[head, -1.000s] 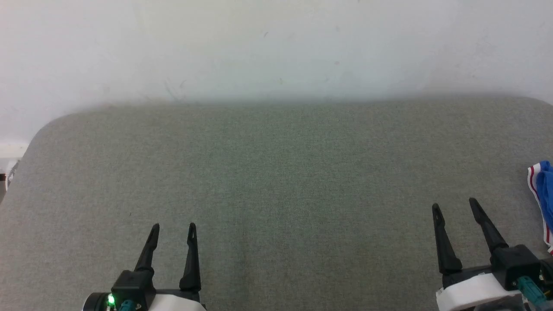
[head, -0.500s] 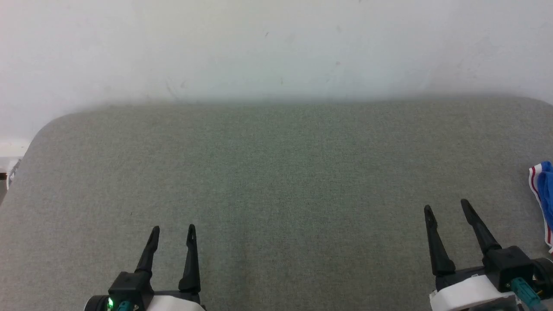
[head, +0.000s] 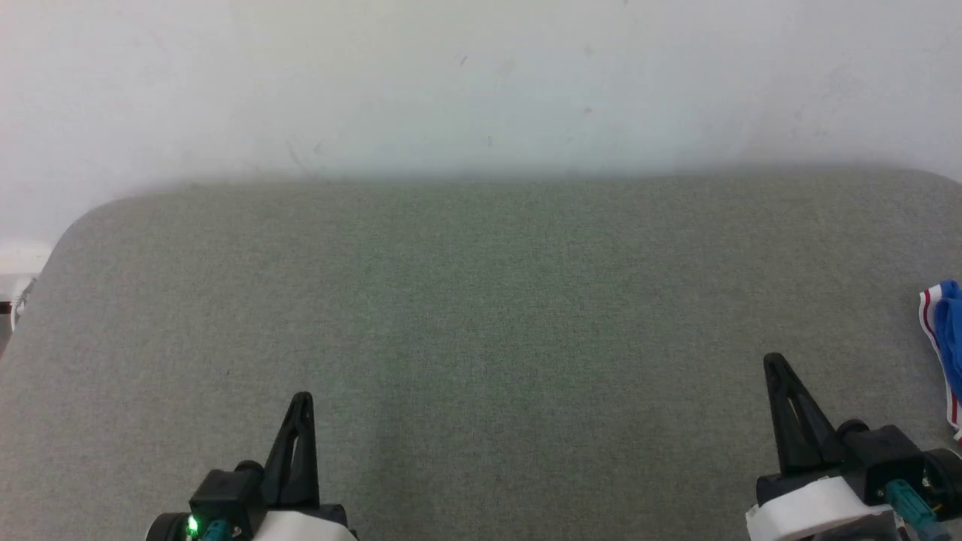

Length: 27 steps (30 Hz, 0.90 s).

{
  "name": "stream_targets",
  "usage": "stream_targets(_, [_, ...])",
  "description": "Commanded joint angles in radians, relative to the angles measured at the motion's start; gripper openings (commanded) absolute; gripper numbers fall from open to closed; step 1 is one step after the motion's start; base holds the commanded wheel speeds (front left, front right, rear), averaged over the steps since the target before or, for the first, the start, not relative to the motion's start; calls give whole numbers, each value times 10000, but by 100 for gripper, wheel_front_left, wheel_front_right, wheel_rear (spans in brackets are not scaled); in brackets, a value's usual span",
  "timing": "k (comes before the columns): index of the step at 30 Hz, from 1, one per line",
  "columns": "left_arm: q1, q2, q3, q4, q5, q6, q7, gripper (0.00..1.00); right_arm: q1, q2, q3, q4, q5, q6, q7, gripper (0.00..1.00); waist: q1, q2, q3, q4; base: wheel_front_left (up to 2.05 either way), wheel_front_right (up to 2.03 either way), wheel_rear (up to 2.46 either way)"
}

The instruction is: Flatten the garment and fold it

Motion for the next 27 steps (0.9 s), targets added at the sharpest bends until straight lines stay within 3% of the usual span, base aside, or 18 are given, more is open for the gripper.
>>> stream_targets(1, [-111,-1,37,-27,94,-15,58,0,-81,5,10,-42,19,-3,66,0,0,0,0,-2,0,0,0])
stream_targets(27, [-362,-4,164,-93,361,-50,568,0,-264,16,70,-119,54,-5,577,0,0,0,-3,-28,0,0,0])
